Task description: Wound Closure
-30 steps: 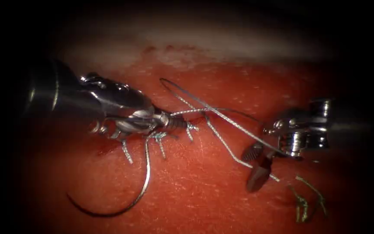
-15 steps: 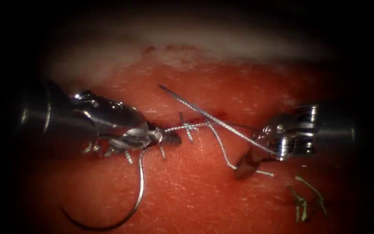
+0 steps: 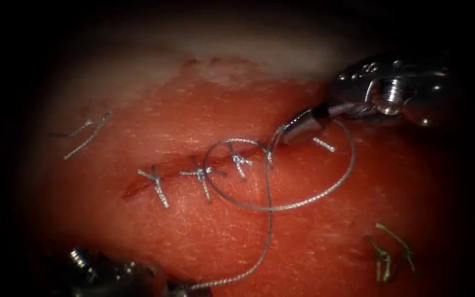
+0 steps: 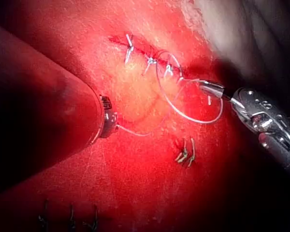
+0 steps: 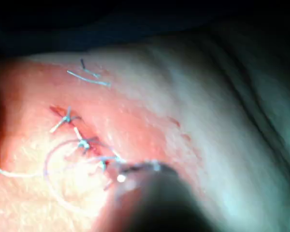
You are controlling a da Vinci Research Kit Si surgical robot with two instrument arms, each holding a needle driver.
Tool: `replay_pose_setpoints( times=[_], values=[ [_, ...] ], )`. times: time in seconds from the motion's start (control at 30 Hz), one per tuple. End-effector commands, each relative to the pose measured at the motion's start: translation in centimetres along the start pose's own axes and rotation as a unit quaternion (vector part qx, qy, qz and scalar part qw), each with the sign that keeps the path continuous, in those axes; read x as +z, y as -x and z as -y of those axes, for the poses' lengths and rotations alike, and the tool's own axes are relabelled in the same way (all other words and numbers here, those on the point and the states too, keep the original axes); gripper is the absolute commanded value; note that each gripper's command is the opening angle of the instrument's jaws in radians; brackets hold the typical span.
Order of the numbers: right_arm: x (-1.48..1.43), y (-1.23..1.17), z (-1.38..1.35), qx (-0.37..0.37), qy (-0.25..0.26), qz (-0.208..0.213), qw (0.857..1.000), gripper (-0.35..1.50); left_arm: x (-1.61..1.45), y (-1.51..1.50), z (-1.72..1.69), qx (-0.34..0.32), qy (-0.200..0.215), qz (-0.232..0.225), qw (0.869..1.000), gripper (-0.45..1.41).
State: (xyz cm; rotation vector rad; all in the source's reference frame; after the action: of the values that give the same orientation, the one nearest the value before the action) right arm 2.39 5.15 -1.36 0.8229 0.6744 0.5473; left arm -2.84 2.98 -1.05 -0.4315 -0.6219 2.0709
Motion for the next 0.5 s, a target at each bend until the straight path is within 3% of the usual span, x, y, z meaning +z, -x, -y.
replay_pose_setpoints(
  times=[0.03, 0.3, 0.5],
  values=[
    [0.10, 0.01, -0.04, -0.002, -0.003, 0.001, 1.000, -0.35, 0.08, 0.07, -0.07, 0.003, 0.002, 0.002, 1.000, -0.35],
    [0.04, 0.25, 0.04, -0.011, -0.015, 0.009, 1.000, -0.35, -0.18, 0.41, -0.19, 0.014, 0.005, 0.010, 1.000, -0.35],
    [-0.07, 0.40, 0.06, -0.012, -0.010, -0.020, 1.000, -0.35, -0.36, 0.74, -0.31, 0.023, 0.007, 0.016, 1.000, -0.35]
  ],
)
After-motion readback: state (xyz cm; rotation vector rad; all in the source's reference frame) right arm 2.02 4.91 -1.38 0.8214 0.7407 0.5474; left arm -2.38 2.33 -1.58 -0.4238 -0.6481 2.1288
